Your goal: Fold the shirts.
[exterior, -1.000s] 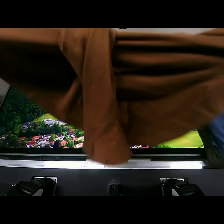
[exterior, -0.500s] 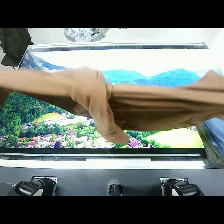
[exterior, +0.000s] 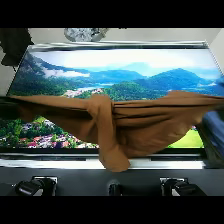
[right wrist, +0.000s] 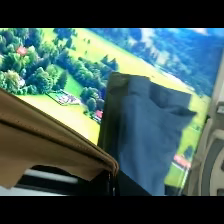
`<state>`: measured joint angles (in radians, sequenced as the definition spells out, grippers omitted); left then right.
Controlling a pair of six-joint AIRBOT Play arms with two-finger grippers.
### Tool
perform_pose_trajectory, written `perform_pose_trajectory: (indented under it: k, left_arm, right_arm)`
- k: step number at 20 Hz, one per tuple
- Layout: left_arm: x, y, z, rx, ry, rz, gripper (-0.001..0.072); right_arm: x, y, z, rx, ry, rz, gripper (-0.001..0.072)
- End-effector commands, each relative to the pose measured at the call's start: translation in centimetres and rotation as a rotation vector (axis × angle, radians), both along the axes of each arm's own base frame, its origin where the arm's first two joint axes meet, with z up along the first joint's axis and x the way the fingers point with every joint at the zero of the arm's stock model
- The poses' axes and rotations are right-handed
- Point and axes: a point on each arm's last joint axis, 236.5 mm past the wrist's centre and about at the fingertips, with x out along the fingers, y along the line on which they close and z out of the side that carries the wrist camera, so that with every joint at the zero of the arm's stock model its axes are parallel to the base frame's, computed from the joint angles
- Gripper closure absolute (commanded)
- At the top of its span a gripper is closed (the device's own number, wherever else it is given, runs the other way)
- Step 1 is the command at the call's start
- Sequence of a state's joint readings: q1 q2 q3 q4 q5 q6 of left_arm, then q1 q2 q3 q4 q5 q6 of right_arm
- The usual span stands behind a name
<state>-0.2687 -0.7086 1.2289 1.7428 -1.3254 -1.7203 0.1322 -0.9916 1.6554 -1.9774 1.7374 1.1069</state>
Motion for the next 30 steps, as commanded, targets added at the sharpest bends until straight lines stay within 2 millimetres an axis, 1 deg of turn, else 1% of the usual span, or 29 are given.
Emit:
perform_pose_trajectory:
  k: [1, 2, 3, 4, 5, 6, 7, 8, 9, 10, 11, 12, 13, 15, 16, 17, 18, 19, 20, 21, 22, 23, 24, 25, 27, 29, 30]
  left_arm:
    - [3.9, -1.7, -11.8, 0.042, 0.167, -0.038, 0.0678]
    - [5.6, -2.3, -13.8, 0.044, 0.164, -0.051, 0.0677]
    - [7.5, -3.0, -15.5, 0.046, 0.153, -0.064, 0.0677]
    - [9.2, -3.6, -16.8, 0.045, 0.144, -0.076, 0.0677]
    - [10.7, -4.2, -18.2, 0.043, 0.141, -0.085, 0.0677]
    - [11.7, -4.6, -19.4, 0.044, 0.148, -0.091, 0.0676]
    - [12.3, -4.8, -20.7, 0.048, 0.166, -0.094, 0.0676]
    - [12.6, -4.9, -21.9, 0.053, 0.19, -0.095, 0.0677]
    - [12.5, -4.8, -22.7, 0.057, 0.21, -0.095, 0.0676]
    - [12.4, -4.8, -23.3, 0.062, 0.229, -0.094, 0.0676]
    - [12.3, -4.7, -23.5, 0.064, 0.237, -0.093, 0.0676]
    - [12.1, -4.7, -23.5, 0.065, 0.242, -0.092, 0.0676]
    - [11.9, -4.6, -23.5, 0.068, 0.253, -0.09, 0.0676]
    - [11.0, -4.2, -24.0, 0.08, 0.298, -0.082, 0.0676]
    - [10.5, -4.0, -24.3, 0.086, 0.323, -0.079, 0.0676]
    - [10.1, -3.8, -24.5, 0.09, 0.34, -0.076, 0.0676]
    - [9.7, -3.7, -24.7, 0.095, 0.357, -0.073, 0.0676]
    - [9.5, -3.6, -24.8, 0.097, 0.368, -0.071, 0.0676]
    - [9.4, -3.5, -24.9, 0.099, 0.376, -0.07, 0.0676]
    - [9.2, -3.5, -24.9, 0.101, 0.381, -0.069, 0.0676]
    - [9.1, -3.5, -25.0, 0.101, 0.385, -0.069, 0.0676]
    - [9.0, -3.4, -25.1, 0.103, 0.391, -0.068, 0.0676]
    - [8.9, -3.4, -25.1, 0.103, 0.396, -0.066, 0.0676]
    - [8.8, -3.4, -25.1, 0.104, 0.399, -0.066, 0.0676]
    - [8.8, -3.4, -25.2, 0.101, 0.4, -0.066, 0.0676]
    - [8.8, -3.5, -25.2, 0.101, 0.4, -0.067, 0.0676]
    - [8.8, -3.5, -25.2, 0.101, 0.4, -0.067, 0.0676]
  right_arm:
    - [10.4, 2.2, -10.9, -0.019, 0.129, 0.086, 0.0666]
    - [13.4, 3.0, -14.5, 0.001, 0.143, 0.087, 0.0666]
    - [16.1, 3.9, -17.5, 0.028, 0.135, 0.088, 0.0666]
    - [18.3, 4.9, -20.5, 0.065, 0.123, 0.079, 0.0666]
    - [19.6, 5.7, -22.7, 0.114, 0.108, 0.044, 0.0666]
    - [20.4, 6.6, -24.4, 0.174, 0.098, 0.004, 0.0665]
    - [20.9, 7.7, -25.7, 0.239, 0.093, -0.026, 0.0665]
    - [21.2, 8.7, -26.3, 0.288, 0.089, -0.037, 0.0665]
    - [21.3, 9.4, -26.6, 0.321, 0.086, -0.04, 0.065]
    - [21.3, 9.9, -26.5, 0.354, 0.084, -0.057, 0.043]
    - [20.9, 10.1, -26.3, 0.38, 0.097, -0.066, 0.0187]
    - [20.2, 10.5, -25.9, 0.409, 0.132, -0.047, 0.0174]
    - [19.6, 10.8, -25.0, 0.443, 0.161, -0.017, 0.0173]
    - [18.7, 11.7, -21.6, 0.587, 0.173, 0.08, 0.0173]
    - [18.2, 11.6, -19.7, 0.683, 0.167, 0.111, 0.0173]
    - [17.0, 10.7, -18.2, 0.78, 0.183, 0.111, 0.0158]
    - [15.0, 9.1, -17.8, 0.843, 0.242, 0.079, 0.0143]
    - [12.3, 7.0, -18.2, 0.858, 0.342, 0.033, 0.0136]
    - [9.6, 5.3, -18.9, 0.85, 0.445, -0.009, 0.0096]
    - [6.8, 4.6, -19.9, 0.832, 0.546, -0.039, 0.0095]
    - [4.2, 4.5, -21.1, 0.811, 0.62, -0.045, 0.0081]
    - [2.2, 5.3, -22.6, 0.807, 0.646, -0.059, 0.0059]
    - [0.3, 6.9, -24.7, 0.827, 0.647, -0.085, 0.0027]
    - [-1.6, 9.1, -26.6, 0.874, 0.649, -0.109, 0.0027]
    - [-5.6, 15.1, -30.2, 1.014, 0.666, -0.13, 0.0027]
    - [-8.4, 19.3, -32.8, 1.083, 0.683, -0.151, 0.0026]
    - [-9.1, 21.0, -33.7, 1.105, 0.684, -0.157, 0.0026]
